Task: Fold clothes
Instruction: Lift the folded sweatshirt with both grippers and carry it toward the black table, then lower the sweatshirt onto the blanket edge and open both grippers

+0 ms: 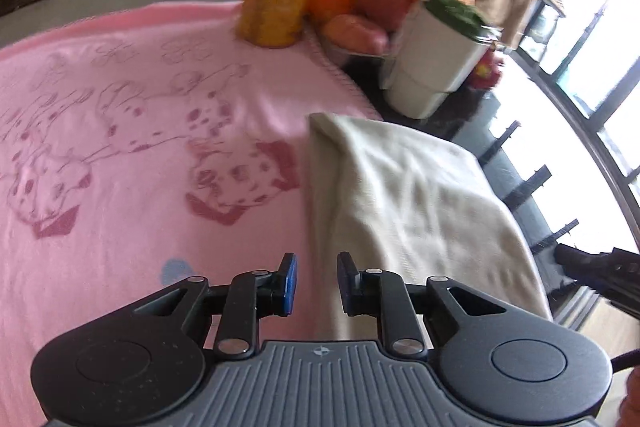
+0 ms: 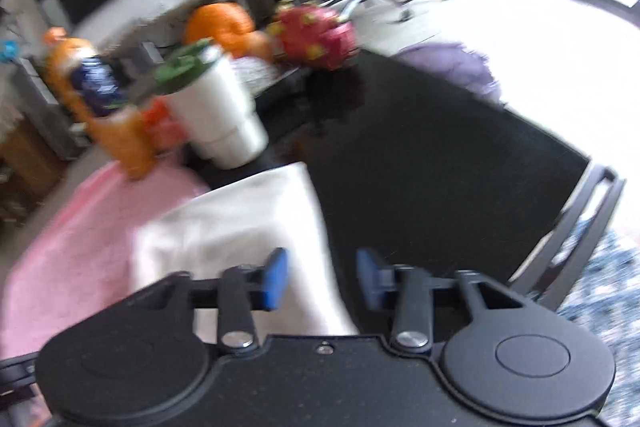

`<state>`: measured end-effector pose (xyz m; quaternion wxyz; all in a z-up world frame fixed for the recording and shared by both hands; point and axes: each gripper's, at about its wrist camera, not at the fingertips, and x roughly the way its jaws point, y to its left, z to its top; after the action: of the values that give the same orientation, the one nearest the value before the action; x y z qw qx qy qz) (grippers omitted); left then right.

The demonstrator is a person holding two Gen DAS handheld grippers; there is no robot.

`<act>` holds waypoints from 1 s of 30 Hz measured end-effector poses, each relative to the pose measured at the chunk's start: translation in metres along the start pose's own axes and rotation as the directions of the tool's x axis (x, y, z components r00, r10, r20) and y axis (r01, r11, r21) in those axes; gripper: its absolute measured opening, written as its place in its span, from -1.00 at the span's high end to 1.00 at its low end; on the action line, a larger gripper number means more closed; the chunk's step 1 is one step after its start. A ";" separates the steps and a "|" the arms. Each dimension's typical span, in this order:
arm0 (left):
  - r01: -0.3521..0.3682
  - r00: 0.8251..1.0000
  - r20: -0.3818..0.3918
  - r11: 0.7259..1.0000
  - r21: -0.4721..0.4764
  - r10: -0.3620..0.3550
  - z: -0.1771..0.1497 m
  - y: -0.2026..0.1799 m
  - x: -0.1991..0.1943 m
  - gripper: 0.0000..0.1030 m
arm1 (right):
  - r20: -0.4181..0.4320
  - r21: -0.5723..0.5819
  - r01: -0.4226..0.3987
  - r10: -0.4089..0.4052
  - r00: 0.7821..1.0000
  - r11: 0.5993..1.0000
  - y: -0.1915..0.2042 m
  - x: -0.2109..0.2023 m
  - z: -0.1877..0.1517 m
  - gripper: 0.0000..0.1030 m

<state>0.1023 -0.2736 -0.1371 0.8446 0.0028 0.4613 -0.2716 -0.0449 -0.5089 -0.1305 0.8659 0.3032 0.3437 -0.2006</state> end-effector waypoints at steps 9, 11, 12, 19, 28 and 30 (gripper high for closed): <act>-0.034 0.997 -0.060 0.979 0.203 0.047 -0.030 -0.037 0.025 0.40 | -0.174 -0.097 0.060 -0.076 0.982 0.993 0.011 0.026 -0.021 0.81; -0.031 0.996 -0.079 0.976 0.216 0.049 -0.033 -0.035 0.016 0.40 | -0.171 -0.092 0.082 -0.096 0.981 0.992 0.008 0.018 -0.026 0.82; -0.029 0.995 -0.088 0.974 0.223 0.049 -0.035 -0.035 0.012 0.47 | -0.166 -0.086 0.095 -0.109 0.980 0.992 0.007 0.012 -0.030 0.82; 0.031 1.000 -0.006 0.958 0.284 -0.030 -0.049 -0.050 -0.009 0.58 | -0.120 -0.046 -0.034 0.028 0.992 0.998 0.013 -0.014 -0.056 0.74; 0.016 0.984 -0.174 0.938 0.347 0.048 -0.072 -0.061 0.001 0.48 | -0.233 -0.050 0.053 -0.064 0.970 0.997 0.007 0.005 -0.065 0.83; -0.002 0.981 -0.181 0.938 0.345 0.069 -0.078 -0.056 -0.010 0.49 | -0.200 -0.053 0.068 -0.078 0.977 0.996 0.011 -0.007 -0.069 0.71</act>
<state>0.0113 -0.2972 -0.1604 0.7879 0.1846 0.4855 -0.3309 -0.0762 -0.4542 -0.1617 0.8253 0.2890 0.4452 -0.1925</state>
